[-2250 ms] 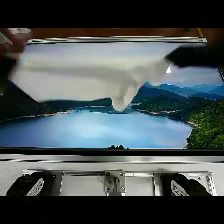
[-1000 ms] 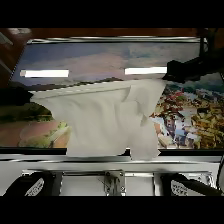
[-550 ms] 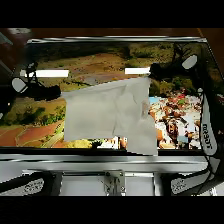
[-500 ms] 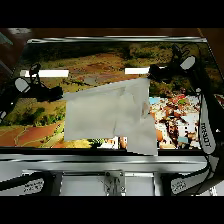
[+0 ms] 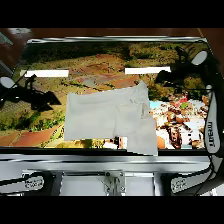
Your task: Fold the shirts.
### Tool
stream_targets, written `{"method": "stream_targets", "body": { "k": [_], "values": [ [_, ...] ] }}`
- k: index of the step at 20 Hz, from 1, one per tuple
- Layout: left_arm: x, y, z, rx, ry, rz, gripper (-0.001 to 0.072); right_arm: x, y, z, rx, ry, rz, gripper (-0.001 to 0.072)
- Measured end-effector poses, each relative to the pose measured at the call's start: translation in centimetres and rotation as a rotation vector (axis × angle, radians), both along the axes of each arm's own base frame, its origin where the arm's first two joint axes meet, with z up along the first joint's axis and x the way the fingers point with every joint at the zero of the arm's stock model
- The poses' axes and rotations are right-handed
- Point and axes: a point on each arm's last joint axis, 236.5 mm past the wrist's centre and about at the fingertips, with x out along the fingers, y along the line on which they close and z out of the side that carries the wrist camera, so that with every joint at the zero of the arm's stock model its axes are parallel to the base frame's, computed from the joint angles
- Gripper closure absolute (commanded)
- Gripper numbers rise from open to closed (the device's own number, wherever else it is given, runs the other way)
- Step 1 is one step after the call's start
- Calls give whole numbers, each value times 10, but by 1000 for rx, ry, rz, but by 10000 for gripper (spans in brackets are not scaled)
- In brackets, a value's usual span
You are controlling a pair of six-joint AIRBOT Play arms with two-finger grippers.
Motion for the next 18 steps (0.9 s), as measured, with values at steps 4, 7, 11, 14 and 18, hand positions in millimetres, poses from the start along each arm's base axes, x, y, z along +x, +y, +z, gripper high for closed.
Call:
{"method": "stream_targets", "body": {
  "k": [4, 7, 11, 14, 18],
  "values": [
    [-86, 23, -33, -86, 157, 50, 28, -71, -69, -9, 31, 212, -95, 92],
    [-124, 8, -64, -179, 203, 94, 40, -102, -65, -23, 200, 308, -148, 92],
    [-137, -10, -94, -214, 211, 131, 47, -117, -46, -34, 323, 357, -160, 92],
    [-133, -27, -103, -245, 201, 137, 55, -115, -35, -37, 347, 349, -149, 92],
    [-120, -52, -113, -278, 179, 140, 538, -114, -31, -41, 342, 344, -139, 92]
  ]
}}
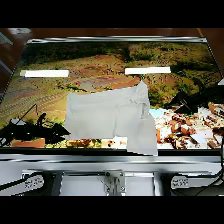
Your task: Fold the shirts.
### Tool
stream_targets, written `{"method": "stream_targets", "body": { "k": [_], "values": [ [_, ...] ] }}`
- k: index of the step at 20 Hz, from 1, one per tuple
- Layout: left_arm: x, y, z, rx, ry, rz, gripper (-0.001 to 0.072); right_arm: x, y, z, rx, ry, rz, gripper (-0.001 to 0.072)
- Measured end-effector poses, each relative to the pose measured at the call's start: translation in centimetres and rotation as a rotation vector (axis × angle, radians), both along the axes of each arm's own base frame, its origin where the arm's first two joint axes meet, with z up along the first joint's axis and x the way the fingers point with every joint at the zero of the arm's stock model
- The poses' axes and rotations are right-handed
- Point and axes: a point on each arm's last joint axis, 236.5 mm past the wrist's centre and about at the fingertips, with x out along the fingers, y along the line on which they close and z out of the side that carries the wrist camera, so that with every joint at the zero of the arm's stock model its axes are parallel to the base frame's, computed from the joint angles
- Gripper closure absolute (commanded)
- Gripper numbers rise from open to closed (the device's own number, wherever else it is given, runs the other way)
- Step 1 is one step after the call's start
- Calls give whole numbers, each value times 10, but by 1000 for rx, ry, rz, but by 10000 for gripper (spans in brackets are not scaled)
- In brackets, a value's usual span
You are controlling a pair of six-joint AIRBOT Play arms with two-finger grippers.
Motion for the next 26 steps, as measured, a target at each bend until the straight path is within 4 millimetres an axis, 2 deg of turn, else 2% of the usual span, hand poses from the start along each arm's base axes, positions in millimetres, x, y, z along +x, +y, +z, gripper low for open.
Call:
{"method": "stream_targets", "body": {
  "k": [1, 2, 5, 8, 11, 15, 16, 19, 20, 23, 25, 26],
  "values": [
    [2, -5, -3, 1, -5, -7, 663, -1, 0, -1, -7, 3, 3, 92],
    [5, -9, -4, -4, -13, -3, 673, -2, -2, -4, -20, 10, 8, 91],
    [9, -22, -1, -36, -24, 1, 673, -16, -10, -21, -96, 64, 35, 91],
    [13, -26, 5, -47, -49, -2, 673, -20, -2, -44, -133, 76, 64, 91],
    [18, -28, 18, -46, -97, -5, 673, -14, 17, -71, -135, 64, 95, 92],
    [26, -27, 37, -31, -172, -6, 673, -15, 52, -101, -88, 80, 183, 95],
    [27, -27, 41, -29, -186, -7, 673, -16, 59, -106, -79, 85, 201, 184],
    [36, -25, 53, -20, -232, -7, 673, -21, 74, -115, -62, 100, 245, 551],
    [41, -24, 59, -16, -250, -7, 673, -22, 78, -116, -58, 101, 258, 649],
    [65, -18, 81, 2, -327, -7, 675, -24, 83, -108, -51, 84, 290, 651],
    [86, -13, 106, 20, -402, -8, 675, -16, 83, -89, -67, 15, 301, 651],
    [97, -11, 122, 28, -448, -10, 675, -9, 84, -74, -78, -43, 308, 652]
  ]
}}
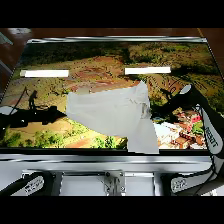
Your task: Fold the shirts.
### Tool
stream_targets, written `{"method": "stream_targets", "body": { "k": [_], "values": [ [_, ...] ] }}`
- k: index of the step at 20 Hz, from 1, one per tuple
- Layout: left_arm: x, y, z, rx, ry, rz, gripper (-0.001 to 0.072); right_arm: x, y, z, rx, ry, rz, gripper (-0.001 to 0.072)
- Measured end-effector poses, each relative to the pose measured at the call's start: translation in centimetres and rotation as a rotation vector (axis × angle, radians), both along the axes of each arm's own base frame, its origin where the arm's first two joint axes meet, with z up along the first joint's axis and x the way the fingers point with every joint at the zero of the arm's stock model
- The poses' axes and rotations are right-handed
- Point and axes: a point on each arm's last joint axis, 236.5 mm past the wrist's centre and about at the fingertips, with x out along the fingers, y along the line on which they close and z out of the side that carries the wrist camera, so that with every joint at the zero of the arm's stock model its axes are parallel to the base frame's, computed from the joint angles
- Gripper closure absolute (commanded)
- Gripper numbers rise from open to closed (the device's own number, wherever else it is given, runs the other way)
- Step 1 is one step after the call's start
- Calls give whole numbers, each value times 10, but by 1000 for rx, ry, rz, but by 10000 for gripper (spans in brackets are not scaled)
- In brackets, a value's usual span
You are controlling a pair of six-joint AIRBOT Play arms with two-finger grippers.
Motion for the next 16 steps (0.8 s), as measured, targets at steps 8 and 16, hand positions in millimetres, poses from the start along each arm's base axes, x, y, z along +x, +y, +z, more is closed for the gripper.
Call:
{"method": "stream_targets", "body": {
  "k": [8, 16],
  "values": [
    [19, 13, 349, 245, -880, 33, 675, 62, -7, 351, -111, -1056, -35, 653],
    [-172, 18, 570, 518, -1401, 272, 675, -140, -30, 649, -234, -1849, -334, 652]
  ]
}}
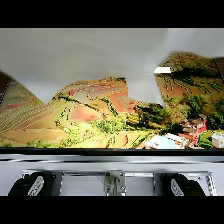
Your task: Fold the shirts.
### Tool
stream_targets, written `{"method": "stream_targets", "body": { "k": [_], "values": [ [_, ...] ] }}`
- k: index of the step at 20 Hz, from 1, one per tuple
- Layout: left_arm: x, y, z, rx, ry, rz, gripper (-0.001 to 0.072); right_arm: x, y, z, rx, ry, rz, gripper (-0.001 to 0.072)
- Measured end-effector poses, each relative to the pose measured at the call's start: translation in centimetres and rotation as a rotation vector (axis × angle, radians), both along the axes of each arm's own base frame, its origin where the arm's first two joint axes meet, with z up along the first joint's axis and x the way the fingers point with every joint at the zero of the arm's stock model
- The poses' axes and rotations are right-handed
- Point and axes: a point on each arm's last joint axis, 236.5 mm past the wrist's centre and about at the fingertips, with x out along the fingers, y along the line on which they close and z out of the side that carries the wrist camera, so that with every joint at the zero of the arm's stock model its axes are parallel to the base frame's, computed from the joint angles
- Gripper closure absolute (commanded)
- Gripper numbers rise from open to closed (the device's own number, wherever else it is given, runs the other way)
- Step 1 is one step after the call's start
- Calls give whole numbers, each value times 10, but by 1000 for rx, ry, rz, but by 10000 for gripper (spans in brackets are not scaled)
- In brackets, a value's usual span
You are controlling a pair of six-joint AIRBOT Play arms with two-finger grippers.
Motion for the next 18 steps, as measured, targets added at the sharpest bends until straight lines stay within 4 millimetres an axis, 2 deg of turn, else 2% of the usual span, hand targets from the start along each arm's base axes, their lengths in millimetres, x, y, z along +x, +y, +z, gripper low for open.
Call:
{"method": "stream_targets", "body": {
  "k": [2, 4, 7, 9, 11, 13, 16, 18],
  "values": [
    [-22, 0, -4, 5, 22, 26, 675, -30, -6, 7, 0, -23, -41, 652],
    [-30, 5, -14, 9, 68, 61, 675, -48, -12, 10, 2, -37, -77, 652],
    [-31, 9, -39, 20, 173, 86, 675, -54, -18, -6, 2, 29, -108, 652],
    [-24, 12, -70, 29, 295, 92, 675, -46, -23, -32, 1, 147, -126, 652],
    [-13, 16, -110, 35, 454, 88, 674, -31, -30, -70, -2, 314, -150, 653],
    [2, 22, -161, 31, 643, 82, 674, -11, -36, -121, -2, 536, -160, 653],
    [33, 34, -240, -5, 896, 82, 674, 30, -40, -215, 17, 908, -145, 652],
    [61, 43, -296, -45, 1046, 83, 674, 61, -38, -282, 42, 1109, -116, 653]
  ]
}}
